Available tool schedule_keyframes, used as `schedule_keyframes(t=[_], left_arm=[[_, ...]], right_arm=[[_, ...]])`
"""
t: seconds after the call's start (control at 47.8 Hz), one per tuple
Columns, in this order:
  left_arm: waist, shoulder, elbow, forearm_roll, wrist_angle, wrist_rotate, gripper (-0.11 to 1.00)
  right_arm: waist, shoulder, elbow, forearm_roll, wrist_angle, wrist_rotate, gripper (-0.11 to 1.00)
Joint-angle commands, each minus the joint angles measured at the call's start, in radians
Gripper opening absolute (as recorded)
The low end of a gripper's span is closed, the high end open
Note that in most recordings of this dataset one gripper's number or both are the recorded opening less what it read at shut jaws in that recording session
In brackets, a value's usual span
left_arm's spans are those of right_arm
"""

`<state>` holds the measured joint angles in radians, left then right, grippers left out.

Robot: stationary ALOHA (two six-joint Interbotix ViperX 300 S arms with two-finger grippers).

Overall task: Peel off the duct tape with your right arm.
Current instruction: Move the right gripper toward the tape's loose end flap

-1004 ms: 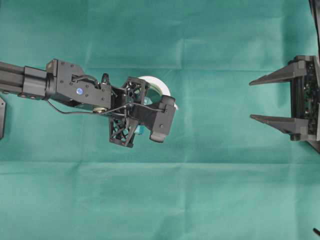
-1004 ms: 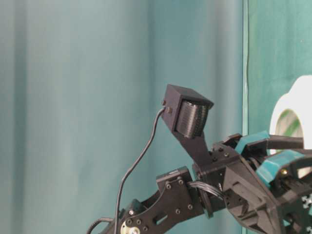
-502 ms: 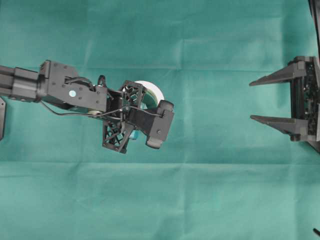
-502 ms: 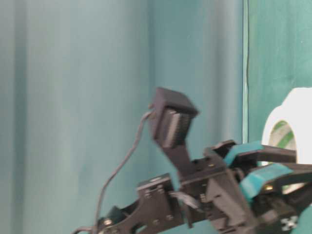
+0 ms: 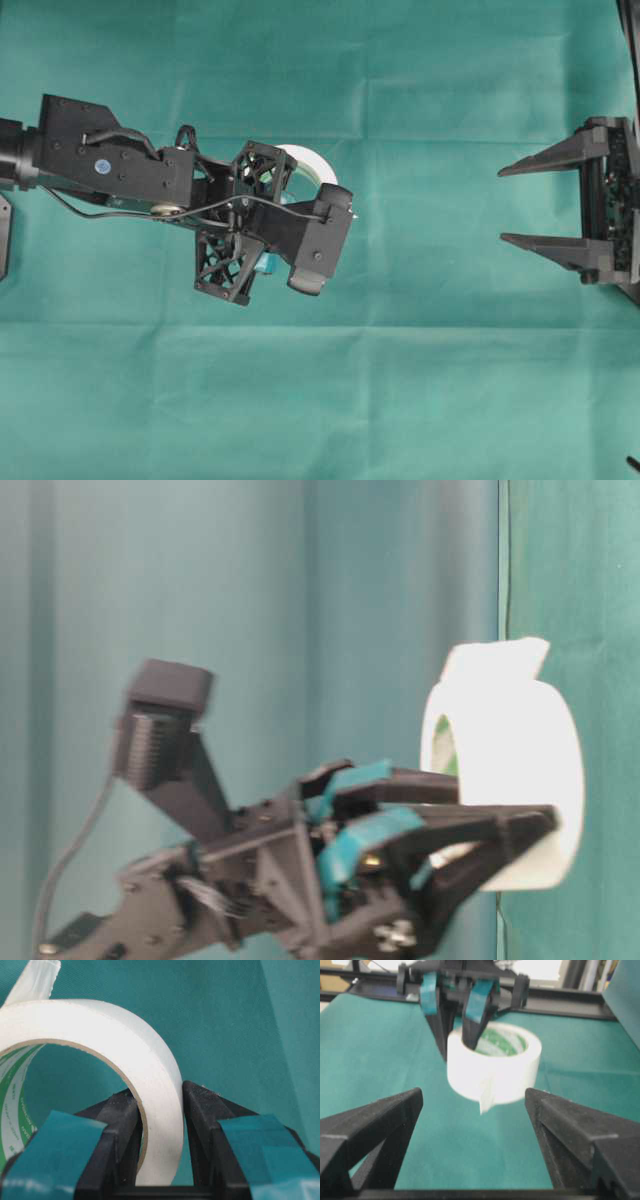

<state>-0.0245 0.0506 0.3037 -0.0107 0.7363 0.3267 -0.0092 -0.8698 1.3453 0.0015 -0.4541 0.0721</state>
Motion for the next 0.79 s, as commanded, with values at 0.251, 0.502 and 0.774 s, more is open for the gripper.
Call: schedule_keyframes(t=[0.251, 0.502, 0.774], left_arm=[[-0.008, -0.061, -0.110, 0.005, 0.087, 0.000, 0.23], [-0.008, -0.074, -0.114, 0.005, 0.089, -0.003, 0.23], [-0.008, -0.074, -0.114, 0.005, 0.087, -0.003, 0.23]], right_arm=[[0.000, 0.038, -0.011, 0.002, -0.011, 0.005, 0.74], [0.000, 0.092, -0.025, 0.002, -0.051, 0.025, 0.73], [0.000, 0.256, -0.107, 0.002, -0.109, 0.020, 0.74]])
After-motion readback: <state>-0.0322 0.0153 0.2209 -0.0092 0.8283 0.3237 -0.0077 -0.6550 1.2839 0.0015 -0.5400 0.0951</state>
